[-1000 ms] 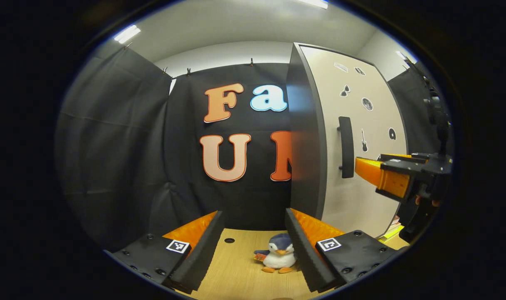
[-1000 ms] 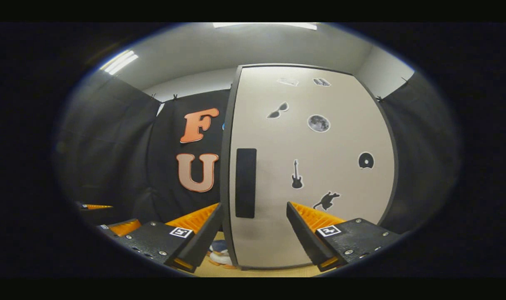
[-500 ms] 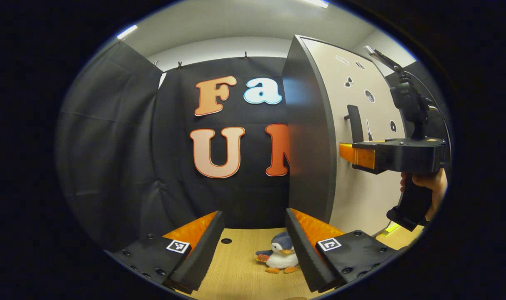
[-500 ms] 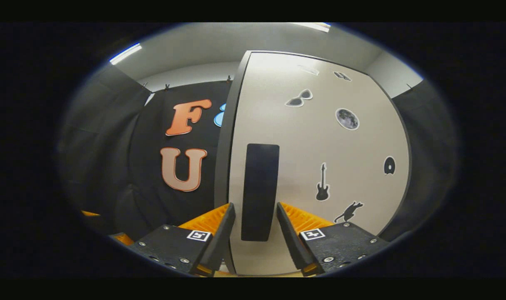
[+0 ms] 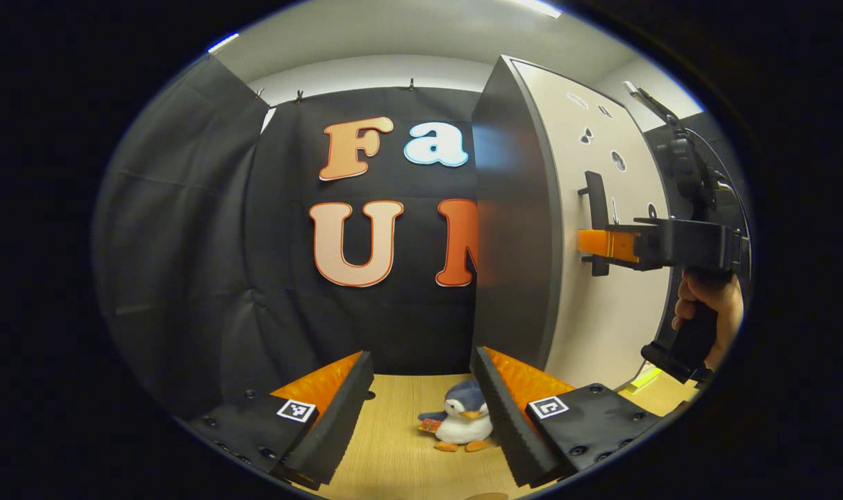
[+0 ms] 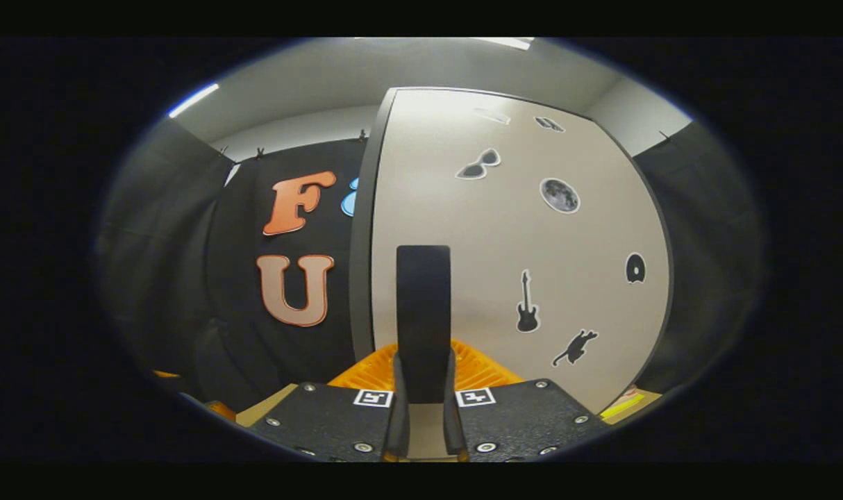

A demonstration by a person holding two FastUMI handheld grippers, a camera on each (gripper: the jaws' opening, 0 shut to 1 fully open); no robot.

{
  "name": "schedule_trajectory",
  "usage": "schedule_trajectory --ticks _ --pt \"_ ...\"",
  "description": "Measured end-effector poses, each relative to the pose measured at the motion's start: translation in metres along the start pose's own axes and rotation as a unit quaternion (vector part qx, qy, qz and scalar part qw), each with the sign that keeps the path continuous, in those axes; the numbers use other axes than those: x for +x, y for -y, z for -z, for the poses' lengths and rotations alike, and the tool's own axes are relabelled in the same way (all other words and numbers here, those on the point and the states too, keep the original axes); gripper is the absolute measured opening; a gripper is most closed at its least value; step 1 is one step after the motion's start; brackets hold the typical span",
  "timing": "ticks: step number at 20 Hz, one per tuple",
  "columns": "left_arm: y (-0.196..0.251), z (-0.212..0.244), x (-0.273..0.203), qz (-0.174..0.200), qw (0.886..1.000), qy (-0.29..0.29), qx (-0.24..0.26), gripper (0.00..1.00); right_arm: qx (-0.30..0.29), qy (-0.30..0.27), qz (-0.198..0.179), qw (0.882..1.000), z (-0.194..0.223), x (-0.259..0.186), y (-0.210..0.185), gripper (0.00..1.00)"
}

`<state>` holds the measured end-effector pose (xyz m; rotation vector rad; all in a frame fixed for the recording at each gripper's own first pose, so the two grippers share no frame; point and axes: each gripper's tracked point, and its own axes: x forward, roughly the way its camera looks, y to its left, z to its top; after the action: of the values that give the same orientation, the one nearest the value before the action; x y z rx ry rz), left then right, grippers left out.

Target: Open the cabinet door with the right hand, grasp the bottle in the cabinet with the left hand and place it on the coaster, then close the cabinet door with the right hand.

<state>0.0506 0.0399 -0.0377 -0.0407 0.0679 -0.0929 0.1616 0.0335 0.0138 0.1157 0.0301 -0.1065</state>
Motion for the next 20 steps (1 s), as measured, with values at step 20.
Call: schedule_trajectory --ticks 20 --pt "0.055 -0.034 -0.092 -0.059 0.998 0.039 -0.005 0.95 0.038 -0.004 -0.062 0.997 -0.022 -0.104 0.042 0.17"
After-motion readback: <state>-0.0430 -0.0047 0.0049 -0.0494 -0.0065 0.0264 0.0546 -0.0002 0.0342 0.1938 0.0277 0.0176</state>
